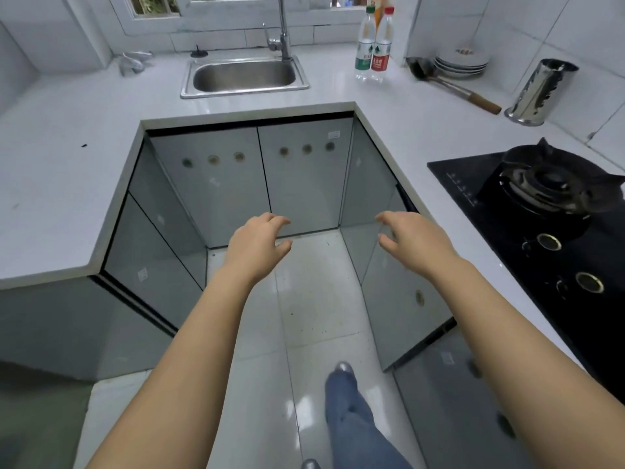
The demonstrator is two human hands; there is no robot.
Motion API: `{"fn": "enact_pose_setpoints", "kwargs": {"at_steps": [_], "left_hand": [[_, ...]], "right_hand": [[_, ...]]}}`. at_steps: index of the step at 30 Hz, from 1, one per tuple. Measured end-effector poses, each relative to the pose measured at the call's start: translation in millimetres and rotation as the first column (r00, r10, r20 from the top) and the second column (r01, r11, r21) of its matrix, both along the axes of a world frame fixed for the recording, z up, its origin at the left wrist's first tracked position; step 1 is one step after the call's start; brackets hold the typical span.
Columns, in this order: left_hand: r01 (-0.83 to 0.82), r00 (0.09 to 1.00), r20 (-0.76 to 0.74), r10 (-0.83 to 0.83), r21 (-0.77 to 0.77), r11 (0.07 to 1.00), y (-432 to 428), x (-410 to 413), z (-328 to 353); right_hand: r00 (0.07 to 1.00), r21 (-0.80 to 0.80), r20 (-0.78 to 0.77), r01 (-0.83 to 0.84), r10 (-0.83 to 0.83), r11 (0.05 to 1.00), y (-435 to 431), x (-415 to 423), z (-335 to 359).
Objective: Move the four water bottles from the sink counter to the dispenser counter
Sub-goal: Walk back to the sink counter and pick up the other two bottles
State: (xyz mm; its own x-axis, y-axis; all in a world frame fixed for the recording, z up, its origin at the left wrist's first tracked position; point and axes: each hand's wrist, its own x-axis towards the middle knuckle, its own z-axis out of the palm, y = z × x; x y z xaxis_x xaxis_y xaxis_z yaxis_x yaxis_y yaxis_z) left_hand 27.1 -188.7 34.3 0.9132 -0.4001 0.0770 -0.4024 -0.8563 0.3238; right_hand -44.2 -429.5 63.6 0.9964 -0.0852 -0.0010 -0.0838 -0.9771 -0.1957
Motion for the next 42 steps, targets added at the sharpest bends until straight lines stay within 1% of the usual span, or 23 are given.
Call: {"fn": "enact_pose_setpoints", "kwargs": {"at_steps": [3, 10, 16, 22, 27, 30, 33, 37, 42], "left_hand": [[0.009, 1.0, 0.018, -0.009, -0.004, 1.0, -13.8, 44.1, -4.0], [-0.002, 1.0, 0.014, 0.002, -0.025, 1.0, -57.9, 161.9, -9.4], [-0.013, 0.999, 0.046, 0.016, -0.073, 0.997, -101.2, 254.4, 0.1], [-0.018, 0.999, 0.04, 0.022, -0.102, 0.995, -131.9, 321.4, 0.5], [0.017, 1.0, 0.012, -0.015, -0.132, 0.991, -155.4, 375.1, -2.8], [0.033, 0.999, 0.002, -0.033, -0.13, 0.991, -169.3, 412.1, -5.2], [0.088, 0.996, 0.003, -0.089, -0.17, 0.982, -187.3, 460.6, -5.8], [0.145, 0.989, 0.012, -0.145, -0.197, 0.97, -212.1, 530.3, -2.7], [0.203, 0.977, -0.023, -0.212, -0.206, 0.957, -233.3, 603.6, -2.5]], "right_hand": [[1.0, -0.013, 0.017, 0.021, -0.021, 1.0, -11.1, 44.7, -4.3], [1.0, 0.023, 0.005, -0.003, 0.003, 1.0, -48.2, 165.0, -14.0], [1.0, 0.038, 0.007, -0.025, 0.025, 0.999, -84.6, 260.9, -12.0], [1.0, 0.053, -0.006, -0.004, 0.004, 0.999, -117.2, 323.0, -12.6], [1.0, 0.07, 0.015, 0.023, -0.024, 0.997, -141.5, 367.3, -12.1], [0.998, 0.065, 0.032, 0.048, -0.05, 0.997, -156.5, 395.2, -13.2], [0.993, 0.059, 0.047, 0.11, -0.113, 0.992, -172.0, 429.5, -16.1], [0.979, 0.088, 0.052, 0.19, -0.195, 0.978, -184.7, 476.8, -17.8], [0.949, 0.131, 0.035, 0.306, -0.313, 0.943, -195.5, 529.3, -11.4]]}}
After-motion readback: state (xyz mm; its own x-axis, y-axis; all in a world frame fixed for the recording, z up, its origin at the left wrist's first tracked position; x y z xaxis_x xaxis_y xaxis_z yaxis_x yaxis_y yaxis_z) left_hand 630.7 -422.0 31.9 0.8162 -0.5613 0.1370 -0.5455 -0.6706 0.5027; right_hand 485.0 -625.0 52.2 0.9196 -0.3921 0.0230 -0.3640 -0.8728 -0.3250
